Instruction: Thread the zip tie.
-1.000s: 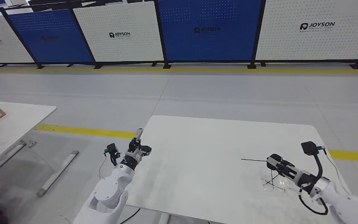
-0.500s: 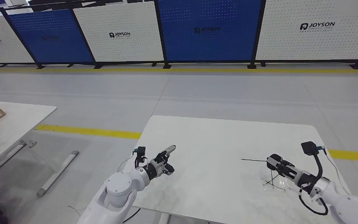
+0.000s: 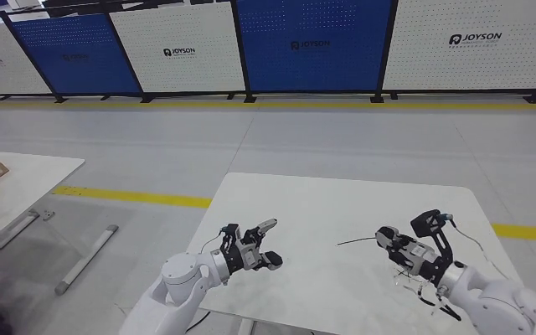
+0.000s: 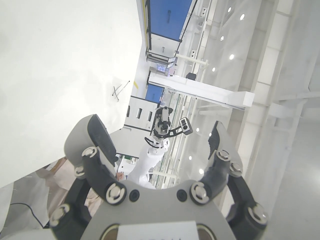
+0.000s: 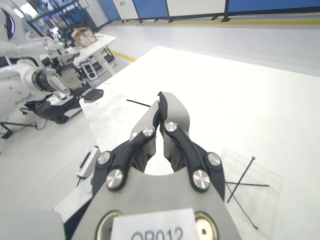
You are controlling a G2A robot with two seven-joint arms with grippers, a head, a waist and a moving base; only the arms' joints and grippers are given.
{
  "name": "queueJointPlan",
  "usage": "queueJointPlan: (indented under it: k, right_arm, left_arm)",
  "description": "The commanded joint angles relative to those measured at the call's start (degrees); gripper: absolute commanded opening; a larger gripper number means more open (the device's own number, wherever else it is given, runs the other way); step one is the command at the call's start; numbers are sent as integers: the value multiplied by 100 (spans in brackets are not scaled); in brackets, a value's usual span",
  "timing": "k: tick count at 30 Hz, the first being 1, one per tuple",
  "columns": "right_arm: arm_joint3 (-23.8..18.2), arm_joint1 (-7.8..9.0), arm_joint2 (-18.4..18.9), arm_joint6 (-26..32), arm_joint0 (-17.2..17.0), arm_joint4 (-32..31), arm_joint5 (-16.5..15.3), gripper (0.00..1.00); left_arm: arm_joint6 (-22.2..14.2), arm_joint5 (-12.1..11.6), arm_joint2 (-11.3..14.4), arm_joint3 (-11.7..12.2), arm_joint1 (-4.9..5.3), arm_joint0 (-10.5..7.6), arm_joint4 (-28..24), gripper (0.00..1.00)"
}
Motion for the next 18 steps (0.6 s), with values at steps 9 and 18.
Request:
queueJointPlan:
  k: [9,18]
  right_arm:
    - [3,2,24,-56,-3,71,-15,0]
    - [-353,-20,-109,-162,71,-978,21,0]
  left_arm:
    - [82,0,22,18,5,-14,38,100]
    - [-361,0,292,-189,17,-28,-30,100]
